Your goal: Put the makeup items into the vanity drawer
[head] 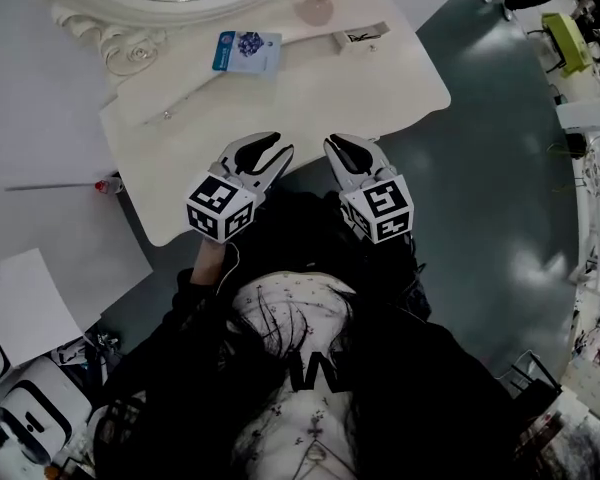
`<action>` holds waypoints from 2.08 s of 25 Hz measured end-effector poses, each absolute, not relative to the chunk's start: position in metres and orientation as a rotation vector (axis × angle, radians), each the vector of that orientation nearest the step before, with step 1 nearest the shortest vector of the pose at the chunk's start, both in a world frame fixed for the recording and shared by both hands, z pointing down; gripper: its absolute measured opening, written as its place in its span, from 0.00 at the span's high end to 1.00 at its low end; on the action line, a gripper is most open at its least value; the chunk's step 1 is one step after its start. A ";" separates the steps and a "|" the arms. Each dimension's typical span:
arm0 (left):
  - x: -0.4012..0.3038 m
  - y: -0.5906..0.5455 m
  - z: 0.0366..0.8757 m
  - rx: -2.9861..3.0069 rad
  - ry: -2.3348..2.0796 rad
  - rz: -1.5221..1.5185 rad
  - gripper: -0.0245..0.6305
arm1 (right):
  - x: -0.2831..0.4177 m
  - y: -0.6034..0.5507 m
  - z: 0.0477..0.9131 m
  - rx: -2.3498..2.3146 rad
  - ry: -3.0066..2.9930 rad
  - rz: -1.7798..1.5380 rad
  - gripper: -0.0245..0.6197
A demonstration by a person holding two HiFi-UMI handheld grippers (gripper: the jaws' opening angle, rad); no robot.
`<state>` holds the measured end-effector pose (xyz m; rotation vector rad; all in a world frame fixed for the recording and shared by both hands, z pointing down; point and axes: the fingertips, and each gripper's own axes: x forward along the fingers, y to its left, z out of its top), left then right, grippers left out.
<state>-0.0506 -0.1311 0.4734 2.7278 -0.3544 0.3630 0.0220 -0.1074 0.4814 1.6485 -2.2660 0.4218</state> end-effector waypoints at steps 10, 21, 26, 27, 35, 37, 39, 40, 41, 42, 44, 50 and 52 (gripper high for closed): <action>-0.043 -0.108 0.459 2.732 -0.475 0.338 0.78 | 0.018 -0.089 0.468 1.530 -2.342 0.308 0.93; -0.026 -0.026 0.456 2.701 -0.613 0.357 0.78 | 0.023 -0.023 0.463 1.372 -2.454 0.265 0.93; -0.028 0.011 0.461 2.684 -0.680 0.360 0.78 | 0.020 0.014 0.469 1.316 -2.484 0.254 0.93; -0.028 0.021 0.461 2.684 -0.687 0.359 0.78 | 0.020 0.022 0.469 1.308 -2.488 0.252 0.93; -0.034 0.074 0.463 2.678 -0.744 0.338 0.78 | 0.009 0.071 0.467 1.250 -2.526 0.215 0.93; -0.037 0.083 0.461 2.681 -0.757 0.331 0.78 | 0.005 0.081 0.465 1.243 -2.539 0.208 0.94; -0.040 0.091 0.460 2.684 -0.767 0.327 0.78 | 0.002 0.090 0.465 1.237 -2.549 0.207 0.95; -0.041 0.095 0.461 2.685 -0.771 0.327 0.78 | 0.001 0.094 0.465 1.233 -2.554 0.209 0.95; -0.041 0.098 0.461 2.686 -0.774 0.327 0.78 | 0.000 0.097 0.465 1.230 -2.559 0.210 0.95; -0.042 0.101 0.462 2.688 -0.778 0.328 0.78 | 0.000 0.099 0.466 1.228 -2.561 0.209 0.95; -0.043 0.105 0.463 2.691 -0.783 0.328 0.78 | 0.000 0.104 0.468 1.222 -2.560 0.205 0.95; -0.048 0.115 0.463 2.692 -0.794 0.316 0.78 | -0.005 0.114 0.470 1.205 -2.565 0.196 0.95; -0.050 0.118 0.462 2.693 -0.796 0.312 0.78 | -0.006 0.117 0.470 1.200 -2.565 0.184 0.95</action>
